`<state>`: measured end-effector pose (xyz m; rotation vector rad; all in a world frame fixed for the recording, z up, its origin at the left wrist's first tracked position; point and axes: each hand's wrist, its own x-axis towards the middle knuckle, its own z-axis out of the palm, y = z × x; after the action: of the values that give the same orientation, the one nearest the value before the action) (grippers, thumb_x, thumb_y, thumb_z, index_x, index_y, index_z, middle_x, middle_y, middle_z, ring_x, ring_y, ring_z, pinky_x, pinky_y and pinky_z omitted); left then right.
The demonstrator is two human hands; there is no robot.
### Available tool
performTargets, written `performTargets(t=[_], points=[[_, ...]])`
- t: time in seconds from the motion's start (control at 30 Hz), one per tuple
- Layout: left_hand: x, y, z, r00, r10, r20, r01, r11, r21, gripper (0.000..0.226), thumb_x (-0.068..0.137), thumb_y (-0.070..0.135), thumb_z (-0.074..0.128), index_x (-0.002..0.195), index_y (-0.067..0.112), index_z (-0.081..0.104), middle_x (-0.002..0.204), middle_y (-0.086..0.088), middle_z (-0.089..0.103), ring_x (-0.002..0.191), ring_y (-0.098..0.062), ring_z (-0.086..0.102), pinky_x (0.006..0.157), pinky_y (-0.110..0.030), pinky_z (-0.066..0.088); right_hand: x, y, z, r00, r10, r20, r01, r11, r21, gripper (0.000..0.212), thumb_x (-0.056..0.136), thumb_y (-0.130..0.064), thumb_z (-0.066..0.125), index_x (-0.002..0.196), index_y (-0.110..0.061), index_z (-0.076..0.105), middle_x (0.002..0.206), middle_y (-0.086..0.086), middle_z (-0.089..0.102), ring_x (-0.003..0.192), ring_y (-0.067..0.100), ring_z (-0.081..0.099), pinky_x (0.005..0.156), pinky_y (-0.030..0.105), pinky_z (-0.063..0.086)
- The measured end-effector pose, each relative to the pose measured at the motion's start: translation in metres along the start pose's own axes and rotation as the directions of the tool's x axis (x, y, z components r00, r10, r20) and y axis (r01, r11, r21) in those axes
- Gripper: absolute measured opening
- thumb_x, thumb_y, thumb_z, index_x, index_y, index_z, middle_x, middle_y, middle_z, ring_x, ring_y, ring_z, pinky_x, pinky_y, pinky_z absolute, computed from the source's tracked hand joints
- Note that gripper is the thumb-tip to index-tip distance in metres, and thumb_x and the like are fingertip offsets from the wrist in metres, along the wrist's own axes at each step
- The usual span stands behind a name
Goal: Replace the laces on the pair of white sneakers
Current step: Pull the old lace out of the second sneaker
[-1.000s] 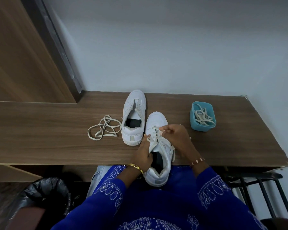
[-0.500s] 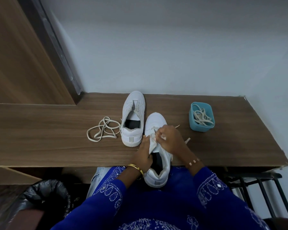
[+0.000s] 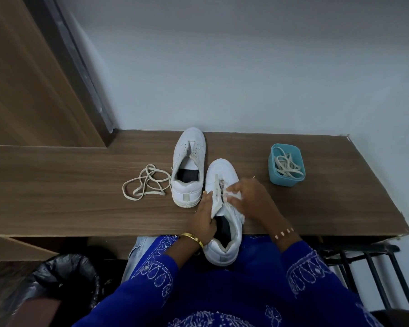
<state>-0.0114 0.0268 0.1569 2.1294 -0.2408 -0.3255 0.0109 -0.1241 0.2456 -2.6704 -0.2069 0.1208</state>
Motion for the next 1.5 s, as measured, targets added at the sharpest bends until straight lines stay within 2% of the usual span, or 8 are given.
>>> performTargets(t=[0.3, 0.6, 0.87, 1.1, 1.27, 1.37, 1.43, 1.5], points=[[-0.001, 0.004, -0.002, 1.0, -0.007, 0.003, 0.007, 1.0, -0.006, 0.079, 0.069, 0.017, 0.031, 0.146, 0.004, 0.017, 0.155, -0.009, 0.014, 0.143, -0.018, 0.014, 0.115, -0.023, 0.014, -0.009, -0.002, 0.028, 0.947, -0.256, -0.192, 0.226, 0.96, -0.166, 0.009, 0.067, -0.022, 0.063, 0.064, -0.014, 0.066, 0.068, 0.001, 0.06, 0.059, 0.022, 0.055, 0.051, 0.036, 0.046], [-0.003, 0.009, -0.004, 0.999, -0.046, 0.019, 0.046, 0.999, 0.021, 0.074, 0.083, -0.01, 0.041, 0.147, 0.006, 0.007, 0.155, -0.008, 0.004, 0.144, -0.018, 0.005, 0.101, -0.005, 0.004, 0.023, -0.045, -0.047, 0.957, 0.126, -0.259, 0.072, 0.766, 0.639, 0.004, 0.082, -0.008, 0.066, 0.079, -0.008, 0.067, 0.076, 0.004, 0.067, 0.054, -0.006, 0.05, 0.059, 0.008, 0.044], [-0.003, 0.009, -0.005, 0.998, -0.059, -0.008, 0.059, 0.997, 0.057, 0.065, 0.074, 0.011, 0.037, 0.139, 0.005, 0.033, 0.146, -0.014, 0.033, 0.13, -0.028, 0.038, 0.102, -0.033, 0.036, -0.008, -0.003, 0.004, 0.992, 0.066, 0.106, -0.08, 0.987, 0.137, 0.043, 0.076, -0.035, 0.073, 0.109, -0.009, 0.067, 0.101, 0.006, 0.064, 0.091, 0.018, 0.058, 0.08, 0.03, 0.046], [-0.002, 0.01, -0.007, 0.999, -0.047, -0.009, 0.047, 0.999, 0.024, 0.071, 0.068, 0.015, 0.032, 0.138, 0.005, 0.035, 0.147, -0.012, 0.032, 0.134, -0.023, 0.033, 0.105, -0.025, 0.029, -0.009, -0.007, 0.026, 0.963, -0.201, -0.182, 0.2, 0.98, -0.025, 0.008, 0.07, -0.016, 0.062, 0.068, -0.009, 0.066, 0.074, 0.008, 0.062, 0.067, 0.028, 0.057, 0.059, 0.041, 0.047], [0.0, -0.001, -0.004, 1.0, -0.025, 0.017, 0.024, 0.999, 0.041, 0.08, 0.069, 0.016, 0.035, 0.147, 0.009, 0.018, 0.155, -0.006, 0.016, 0.144, -0.017, 0.015, 0.116, -0.032, 0.019, 0.007, -0.025, -0.013, 0.977, 0.066, -0.203, 0.036, 0.887, 0.46, 0.021, 0.085, 0.003, 0.052, 0.069, -0.01, 0.055, 0.065, -0.002, 0.057, 0.056, -0.001, 0.053, 0.059, 0.014, 0.043], [-0.002, 0.006, -0.007, 0.998, -0.054, 0.023, 0.053, 0.996, 0.066, 0.076, 0.077, 0.011, 0.039, 0.147, 0.008, 0.012, 0.156, -0.007, 0.011, 0.144, -0.019, 0.014, 0.115, -0.034, 0.021, 0.018, -0.058, -0.066, 0.953, 0.189, -0.235, 0.085, 0.579, 0.811, 0.023, 0.091, 0.004, 0.046, 0.075, -0.012, 0.049, 0.058, -0.003, 0.057, 0.046, -0.001, 0.053, 0.05, 0.013, 0.046], [-0.005, 0.011, -0.007, 0.998, -0.059, 0.025, 0.057, 0.996, 0.074, 0.073, 0.084, -0.001, 0.043, 0.147, 0.008, 0.007, 0.156, -0.009, 0.005, 0.144, -0.02, 0.009, 0.111, -0.021, 0.013, 0.022, -0.074, -0.104, 0.916, 0.22, -0.336, 0.213, 0.443, 0.871, 0.016, 0.093, -0.003, 0.048, 0.079, -0.011, 0.051, 0.053, -0.002, 0.058, 0.042, 0.008, 0.055, 0.045, 0.018, 0.047], [-0.003, 0.009, -0.006, 0.998, -0.053, 0.02, 0.052, 0.996, 0.074, 0.072, 0.085, -0.006, 0.042, 0.146, 0.007, 0.006, 0.156, -0.009, 0.002, 0.144, -0.019, 0.007, 0.104, -0.011, 0.009, 0.028, -0.08, -0.122, 0.904, 0.186, -0.385, 0.251, 0.499, 0.829, 0.012, 0.091, -0.004, 0.052, 0.08, -0.009, 0.055, 0.057, 0.003, 0.061, 0.043, 0.011, 0.056, 0.045, 0.021, 0.048]])
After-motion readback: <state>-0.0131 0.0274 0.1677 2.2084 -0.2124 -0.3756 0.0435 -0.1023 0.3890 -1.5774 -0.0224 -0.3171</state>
